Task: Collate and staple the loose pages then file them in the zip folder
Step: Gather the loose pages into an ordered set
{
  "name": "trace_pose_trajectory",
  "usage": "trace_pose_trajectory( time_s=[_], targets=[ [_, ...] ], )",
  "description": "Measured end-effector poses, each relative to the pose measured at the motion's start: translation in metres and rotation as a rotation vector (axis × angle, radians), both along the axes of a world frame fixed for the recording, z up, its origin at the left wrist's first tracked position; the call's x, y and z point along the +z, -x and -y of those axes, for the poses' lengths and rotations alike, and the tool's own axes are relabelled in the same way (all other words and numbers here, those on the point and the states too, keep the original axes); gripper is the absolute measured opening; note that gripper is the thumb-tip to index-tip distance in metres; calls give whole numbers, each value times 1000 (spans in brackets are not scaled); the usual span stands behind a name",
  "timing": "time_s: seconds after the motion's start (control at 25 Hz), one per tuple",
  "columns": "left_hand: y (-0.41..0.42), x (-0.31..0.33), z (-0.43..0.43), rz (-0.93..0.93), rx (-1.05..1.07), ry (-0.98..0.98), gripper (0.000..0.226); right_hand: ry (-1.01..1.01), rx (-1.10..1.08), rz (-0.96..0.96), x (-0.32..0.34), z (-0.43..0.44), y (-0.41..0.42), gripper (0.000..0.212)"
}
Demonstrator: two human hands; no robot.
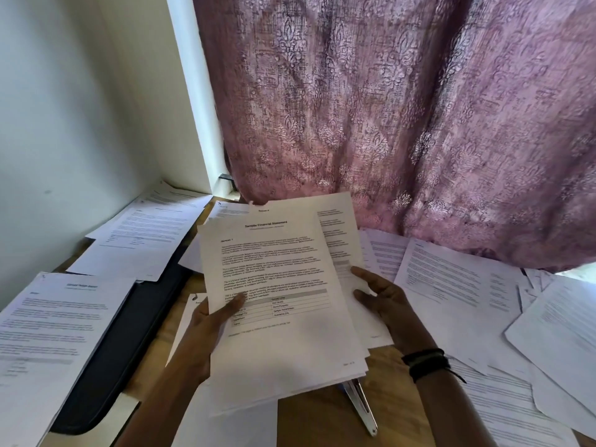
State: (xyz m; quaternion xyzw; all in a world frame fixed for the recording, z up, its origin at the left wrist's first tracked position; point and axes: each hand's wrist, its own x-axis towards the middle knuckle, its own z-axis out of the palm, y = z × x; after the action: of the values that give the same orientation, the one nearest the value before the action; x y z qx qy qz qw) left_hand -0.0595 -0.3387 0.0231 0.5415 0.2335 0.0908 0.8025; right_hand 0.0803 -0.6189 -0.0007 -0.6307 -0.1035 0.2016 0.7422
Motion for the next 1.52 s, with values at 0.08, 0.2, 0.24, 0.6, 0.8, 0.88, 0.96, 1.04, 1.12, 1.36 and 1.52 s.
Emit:
trace_pose_trajectory(
  time_s=[0.08, 0.2, 0.24, 0.6, 0.8, 0.88, 0.96, 1.04, 1.12, 1.36, 1.52],
  targets=[
    [-6, -1, 3, -18, -35, 9, 27, -32, 47, -33, -2, -2, 6, 49],
    [-14, -1, 8, -32, -81, -11, 29, -97, 145, -92, 4, -4, 16, 57],
    [-16, 0, 11, -20, -71, -44, 27, -83, 128, -97, 10, -6, 18, 50],
    [-40, 24, 35, 293, 57, -574, 30, 56, -104, 199, 15, -10, -2, 32],
    [-42, 11, 40, 267, 22, -539, 28, 24, -69, 178, 16, 4, 3, 42],
    [-40, 9, 47, 264, -4, -578, 26, 67, -90, 212, 14, 13, 5, 37],
    [-41, 6, 54, 266, -4, -623, 28, 89, -115, 260, 13, 21, 6, 28],
    [-43, 4, 63, 264, -6, -612, 33, 119, -133, 323, 12, 26, 7, 28],
    [-46, 1, 72, 298, -26, -607, 39, 182, -136, 405, 9, 29, 6, 28],
    [-53, -12, 95, 269, -58, -612, 33, 221, -164, 403, -6, 44, 6, 36],
    [-50, -27, 109, 168, -173, -591, 33, 253, -117, 333, -21, 52, 12, 37]
  ],
)
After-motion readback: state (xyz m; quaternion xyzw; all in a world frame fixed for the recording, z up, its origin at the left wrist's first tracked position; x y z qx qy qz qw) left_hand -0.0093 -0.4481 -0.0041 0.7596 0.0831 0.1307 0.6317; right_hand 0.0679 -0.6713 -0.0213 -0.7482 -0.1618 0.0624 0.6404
